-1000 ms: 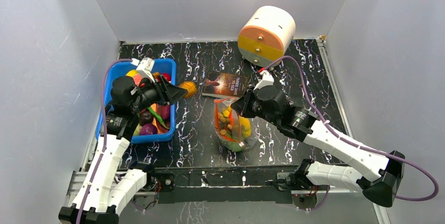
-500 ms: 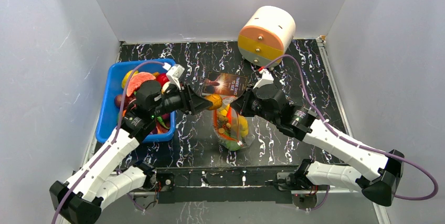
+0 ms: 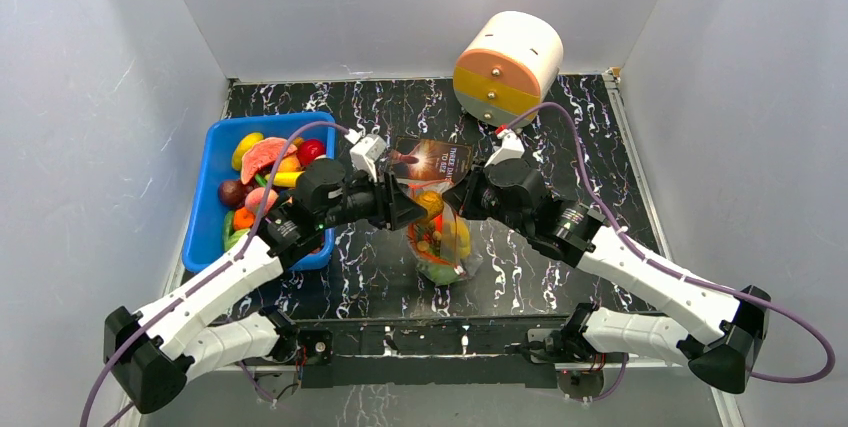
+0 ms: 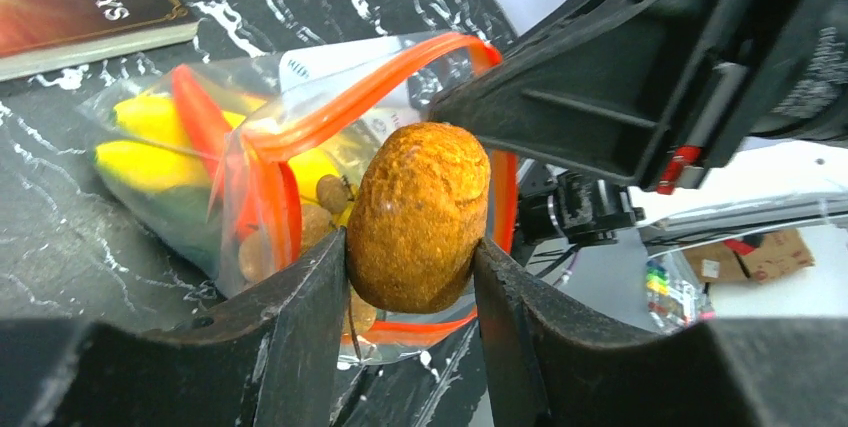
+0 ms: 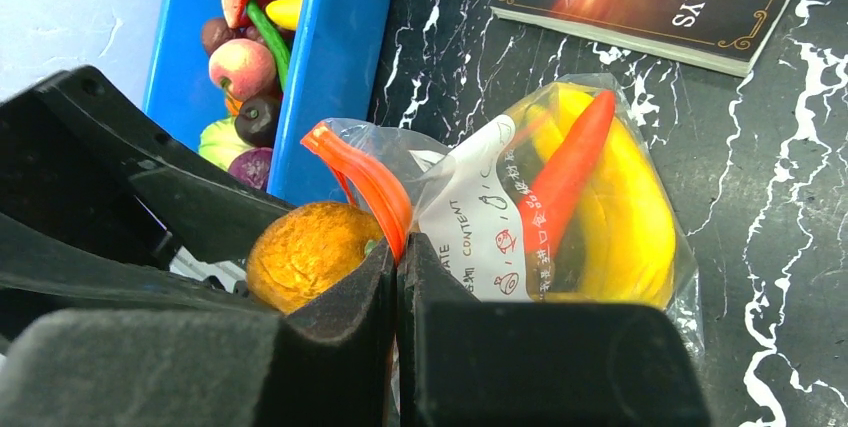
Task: Place the food in the zip-top bag and seal the zipper
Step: Place the fake vegetable in the zipper food storage bag.
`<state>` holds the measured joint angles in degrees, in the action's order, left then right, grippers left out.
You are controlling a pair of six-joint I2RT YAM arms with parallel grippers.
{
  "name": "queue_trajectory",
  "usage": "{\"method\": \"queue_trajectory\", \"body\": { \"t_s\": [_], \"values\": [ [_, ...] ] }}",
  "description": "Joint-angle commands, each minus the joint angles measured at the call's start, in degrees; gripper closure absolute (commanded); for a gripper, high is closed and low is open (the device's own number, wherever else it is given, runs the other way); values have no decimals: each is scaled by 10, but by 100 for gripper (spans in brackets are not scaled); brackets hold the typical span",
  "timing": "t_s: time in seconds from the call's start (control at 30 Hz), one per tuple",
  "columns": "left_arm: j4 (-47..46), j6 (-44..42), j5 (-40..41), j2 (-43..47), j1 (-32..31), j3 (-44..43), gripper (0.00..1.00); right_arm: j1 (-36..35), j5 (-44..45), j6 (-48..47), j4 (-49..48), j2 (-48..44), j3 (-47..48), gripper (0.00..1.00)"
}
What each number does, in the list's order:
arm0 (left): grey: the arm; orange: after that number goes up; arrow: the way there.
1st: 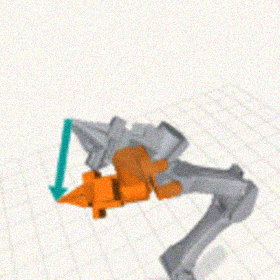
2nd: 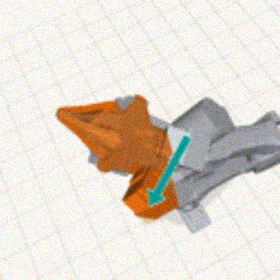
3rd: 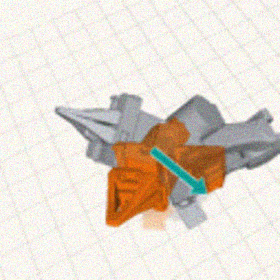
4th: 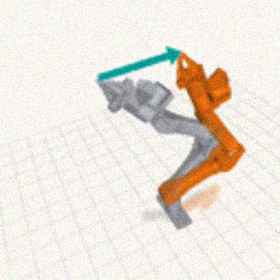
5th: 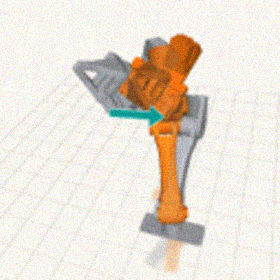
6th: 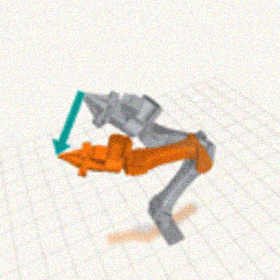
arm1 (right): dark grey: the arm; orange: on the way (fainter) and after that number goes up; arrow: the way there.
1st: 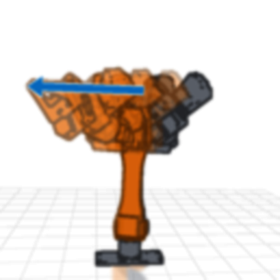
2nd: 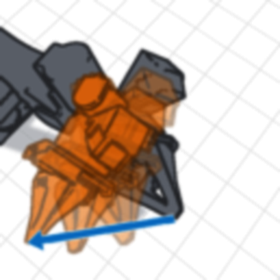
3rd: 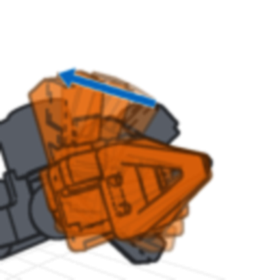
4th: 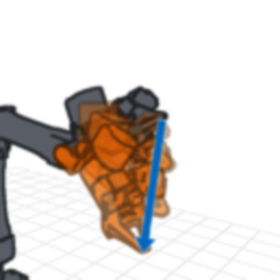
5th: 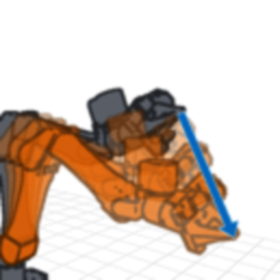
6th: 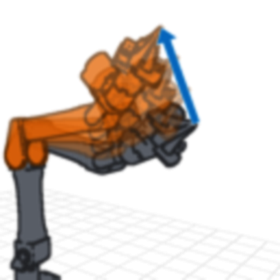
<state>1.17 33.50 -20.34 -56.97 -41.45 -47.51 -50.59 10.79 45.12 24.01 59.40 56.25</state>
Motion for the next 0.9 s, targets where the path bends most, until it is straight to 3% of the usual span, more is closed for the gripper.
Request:
{"method": "queue_trajectory", "body": {
  "t_s": [0.0,0.37,0.6,0.77,0.87],
  "values": [
    [59,-29,83,-21,-28,-29,84,-4,1,3,-47,-8,39,100],
    [90,-18,146,-73,-59,-74,81,-3,-15,0,-54,-7,36,100],
    [79,-4,118,-87,-68,-94,59,-4,-16,1,-57,-6,32,100],
    [93,-7,141,-66,-69,-95,38,-4,5,-10,-41,-13,39,100],
    [88,-9,148,-48,-67,-92,31,-4,9,-12,-39,-16,40,100]
  ]
}}
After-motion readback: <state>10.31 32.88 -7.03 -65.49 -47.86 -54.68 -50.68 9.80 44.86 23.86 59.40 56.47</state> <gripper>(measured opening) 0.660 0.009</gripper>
